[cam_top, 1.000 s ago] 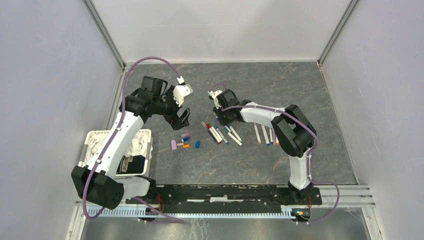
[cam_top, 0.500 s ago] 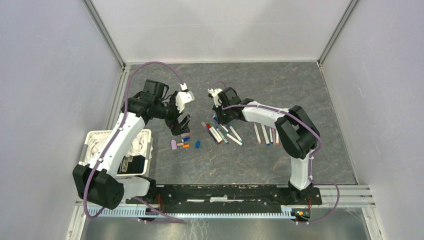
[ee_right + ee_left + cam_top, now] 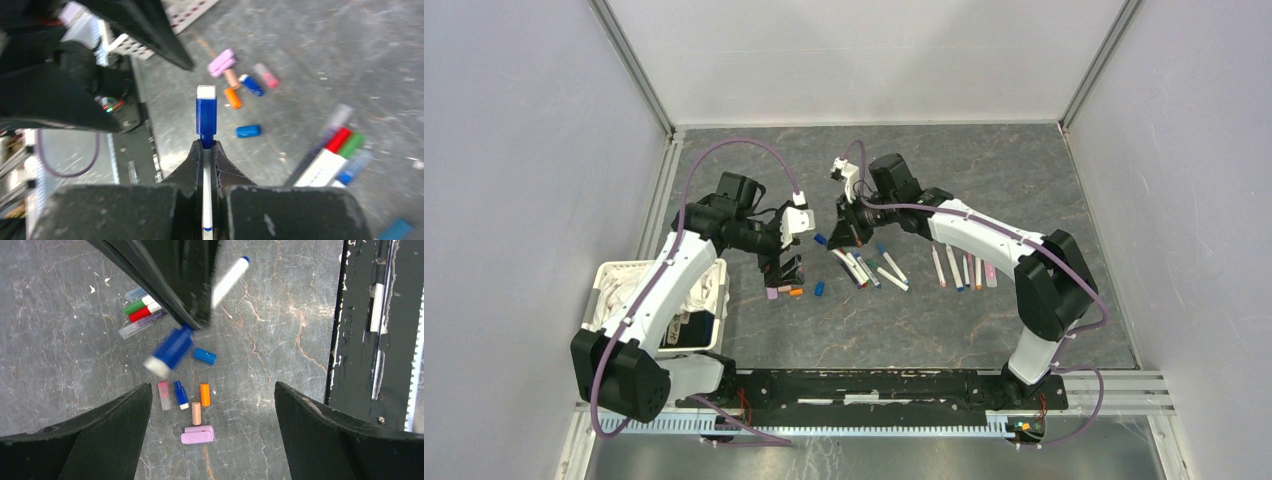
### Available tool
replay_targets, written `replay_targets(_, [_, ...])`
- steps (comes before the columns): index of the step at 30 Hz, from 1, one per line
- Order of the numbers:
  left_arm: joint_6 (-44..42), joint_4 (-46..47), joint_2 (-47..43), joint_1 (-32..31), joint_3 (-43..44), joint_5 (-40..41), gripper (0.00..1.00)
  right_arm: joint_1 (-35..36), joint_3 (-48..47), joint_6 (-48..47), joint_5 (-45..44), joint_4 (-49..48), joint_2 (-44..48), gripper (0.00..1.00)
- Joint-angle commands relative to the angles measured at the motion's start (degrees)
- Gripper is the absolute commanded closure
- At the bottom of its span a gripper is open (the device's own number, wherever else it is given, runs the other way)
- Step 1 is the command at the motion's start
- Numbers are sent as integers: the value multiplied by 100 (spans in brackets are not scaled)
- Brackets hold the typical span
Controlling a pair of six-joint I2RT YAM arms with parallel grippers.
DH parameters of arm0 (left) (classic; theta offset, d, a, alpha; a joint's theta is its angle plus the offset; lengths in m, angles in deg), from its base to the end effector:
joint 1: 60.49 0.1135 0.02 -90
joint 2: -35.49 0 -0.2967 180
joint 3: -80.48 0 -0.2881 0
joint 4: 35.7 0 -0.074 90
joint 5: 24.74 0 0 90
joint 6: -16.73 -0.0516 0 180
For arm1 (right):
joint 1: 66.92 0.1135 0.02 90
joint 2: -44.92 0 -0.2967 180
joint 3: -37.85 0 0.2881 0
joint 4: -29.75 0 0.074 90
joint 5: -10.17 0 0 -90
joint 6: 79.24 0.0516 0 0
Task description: Open the pen caps
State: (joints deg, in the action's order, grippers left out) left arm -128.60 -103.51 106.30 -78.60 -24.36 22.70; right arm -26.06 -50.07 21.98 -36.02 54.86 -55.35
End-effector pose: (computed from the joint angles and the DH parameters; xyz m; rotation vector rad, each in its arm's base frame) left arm 0.2361 -0.1139 0.3154 1.6044 1.7838 -0.7021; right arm 0.3114 0.3166 0.2762 -1.0289 2.1053 1.3284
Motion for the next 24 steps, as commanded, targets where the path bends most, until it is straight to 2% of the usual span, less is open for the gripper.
replay_targets(1, [-521, -32, -83, -152, -34, -284, 5, 227, -85, 34, 1163, -28, -37, 100])
replay_targets(6, [-583, -46, -180, -376, -117, -275, 9, 308, -205, 104, 1426, 6, -209, 100])
replay_targets(8, [-591, -50, -177, -448, -149, -233, 14, 355, -244, 150, 1501, -14, -275, 100])
replay_targets(11, [-693, -158, -168, -539, -152, -204, 28, 386, -327, 211, 1600, -6, -385, 100])
replay_targets(12, [-710, -190, -161, -589, -159, -170, 38, 387, -329, 254, 1621, -44, -402, 100])
replay_targets(14, [-741, -234, -136, -664, -169, -33, 52, 388, -312, 328, 1626, -139, -401, 100])
replay_targets(19, [-846, -401, -78, -807, -211, 254, 66, 386, -304, 427, 1682, -211, -404, 100])
replay_targets(21, [-844, -420, -72, -844, -222, 312, 80, 384, -295, 438, 1697, -221, -395, 100])
replay_targets(23, [-811, -417, -60, -862, -210, 371, 96, 390, -256, 419, 1687, -212, -379, 81])
replay_targets(24, [-787, -415, -61, -866, -191, 395, 97, 387, -215, 388, 1683, -187, -368, 73])
